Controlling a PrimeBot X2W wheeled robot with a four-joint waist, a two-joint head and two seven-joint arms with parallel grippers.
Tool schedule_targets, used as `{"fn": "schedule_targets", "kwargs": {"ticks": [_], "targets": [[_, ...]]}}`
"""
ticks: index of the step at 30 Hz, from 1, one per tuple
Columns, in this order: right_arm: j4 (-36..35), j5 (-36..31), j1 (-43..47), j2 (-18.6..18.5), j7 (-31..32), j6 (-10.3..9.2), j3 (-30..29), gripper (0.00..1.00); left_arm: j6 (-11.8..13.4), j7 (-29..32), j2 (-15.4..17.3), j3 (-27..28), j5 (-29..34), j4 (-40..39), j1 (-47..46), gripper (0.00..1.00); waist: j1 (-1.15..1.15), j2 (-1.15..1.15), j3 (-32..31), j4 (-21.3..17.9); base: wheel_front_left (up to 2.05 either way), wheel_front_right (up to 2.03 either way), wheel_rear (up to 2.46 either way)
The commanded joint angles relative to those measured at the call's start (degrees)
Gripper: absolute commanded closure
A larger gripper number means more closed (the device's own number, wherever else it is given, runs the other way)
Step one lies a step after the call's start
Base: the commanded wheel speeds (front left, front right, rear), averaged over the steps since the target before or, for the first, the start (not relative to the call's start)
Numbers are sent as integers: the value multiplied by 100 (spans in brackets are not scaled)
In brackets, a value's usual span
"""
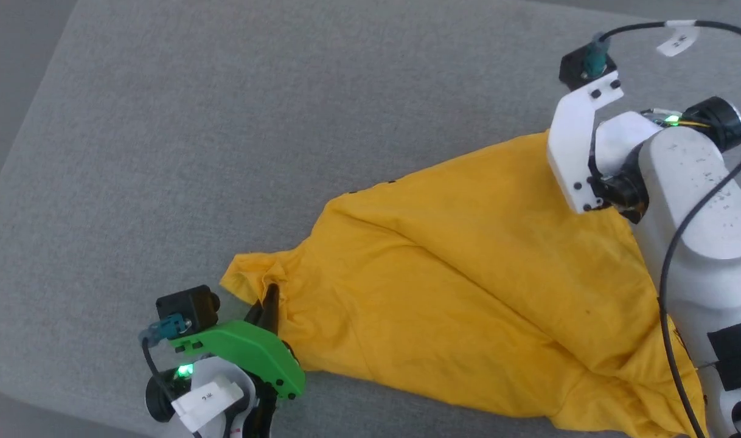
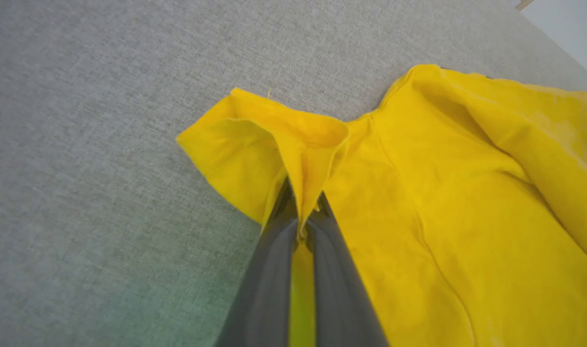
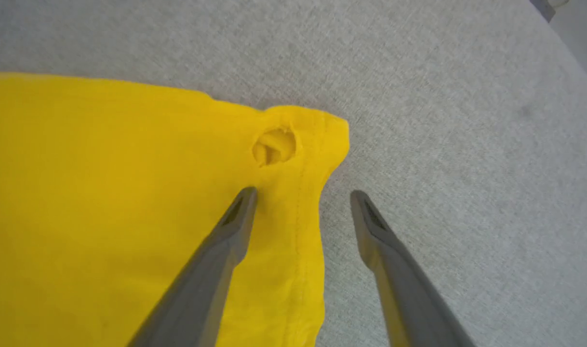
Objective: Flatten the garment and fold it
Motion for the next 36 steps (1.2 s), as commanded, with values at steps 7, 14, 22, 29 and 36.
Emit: {"fn": "schedule_targets", "kwargs": {"ticks": [7, 14, 22, 29, 36], "targets": [[277, 210, -50, -159, 408, -8, 466, 35, -84, -134, -78, -39, -75, 182, -209, 100, 0, 0, 391, 281, 0, 0, 0], [-138, 929, -2, -281, -179, -8, 193, 100, -73, -138, 56, 37, -66, 286, -227, 100, 0, 0, -28, 12, 0, 0, 0], [-1680, 2089, 1279, -557, -898, -8, -545, 100, 77, -63, 259, 197, -98, 202, 83, 100, 0, 0, -940, -633, 0, 0, 0], [-3196, 2610, 3399, -458, -617, -8, -1427, 100, 191, -6, 326, 279, -179, 94, 430, 100, 0, 0, -1485, -1095, 0, 0, 0], [-4112, 2918, 5081, 231, -4, -8, -2045, 100, 7, -270, 244, 455, -474, -42, 665, 100, 0, 0, -1715, -1317, 0, 0, 0]]}}
